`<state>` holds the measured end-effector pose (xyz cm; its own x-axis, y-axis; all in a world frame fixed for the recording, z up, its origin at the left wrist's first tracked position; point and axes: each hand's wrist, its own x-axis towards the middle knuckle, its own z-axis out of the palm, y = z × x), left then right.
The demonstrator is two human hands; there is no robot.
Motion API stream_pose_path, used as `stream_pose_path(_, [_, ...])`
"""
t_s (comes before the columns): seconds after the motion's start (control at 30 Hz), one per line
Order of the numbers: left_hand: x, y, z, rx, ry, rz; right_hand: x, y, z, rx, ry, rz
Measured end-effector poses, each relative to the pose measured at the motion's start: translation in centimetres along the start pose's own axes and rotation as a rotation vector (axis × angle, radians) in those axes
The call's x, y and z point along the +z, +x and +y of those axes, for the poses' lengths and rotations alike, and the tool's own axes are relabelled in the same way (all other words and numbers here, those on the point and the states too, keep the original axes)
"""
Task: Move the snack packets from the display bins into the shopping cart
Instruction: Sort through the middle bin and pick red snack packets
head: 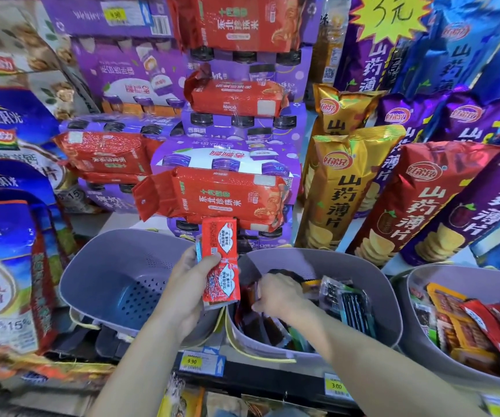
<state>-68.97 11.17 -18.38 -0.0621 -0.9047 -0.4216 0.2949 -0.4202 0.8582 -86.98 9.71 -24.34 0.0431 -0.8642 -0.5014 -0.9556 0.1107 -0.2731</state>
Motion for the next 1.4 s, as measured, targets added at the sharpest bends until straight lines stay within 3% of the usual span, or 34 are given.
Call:
stream_pose_path(0.13, [-0.2,-0.2,0.1,0.013,0.024,-0.005,-1.1,-0.5,1.4,-0.054,0.15,-0.013])
stream_pose_path(0.3, [0.0,-0.3,0.0,0.022,0.074,0.01,-5.7,-3.7,4.5,-0.066,0.64,-0.015])
stream_pose_path(0.4, [0.3,-0.4,-0.2,0.017,0.084,-0.007,-8.5,-5.9,6.2,-0.182,0.81,-0.013])
stream_pose_path(0.53, [0.8,-0.5,-0.4,-0.009,0.088,-0.031,-10.0,-7.6,5.8,-0.306,1.235,-0.085])
stream_pose_path(0.63, [1.4,-0.8,-0.4,-0.032,0.062,-0.059,-9.4,-7.2,3.5,-0.281,1.299,-0.045])
stream_pose_path(0.97, [1.4,-1.6,0.0,0.052,0.08,-0.035,-7.7,-6.2,-0.6,-0.231,1.201,0.015])
stream_pose_path(1.03, [0.4,-1.5,0.0,0.051,0.052,0.006,-7.3,-5.2,0.4,-0.19,1.008,0.092])
stream_pose_path(1.1, [-0.7,-1.4,0.1,0.054,0.029,0.045,-6.0,-4.1,1.5,-0.141,0.664,0.14])
stream_pose_path(1.2, [-2.4,-1.2,0.2,0.06,0.0,0.088,-3.3,-2.3,1.6,-0.096,0.252,0.004])
stream_pose_path(1.27, [-3.2,-1.0,0.2,0.061,-0.021,0.105,-1.6,-1.6,1.0,-0.063,0.1,-0.048])
stream_pose_path(1.4, [-3.1,-0.9,-0.1,0.06,-0.022,0.105,0.3,-1.0,0.9,-0.023,-0.021,0.009])
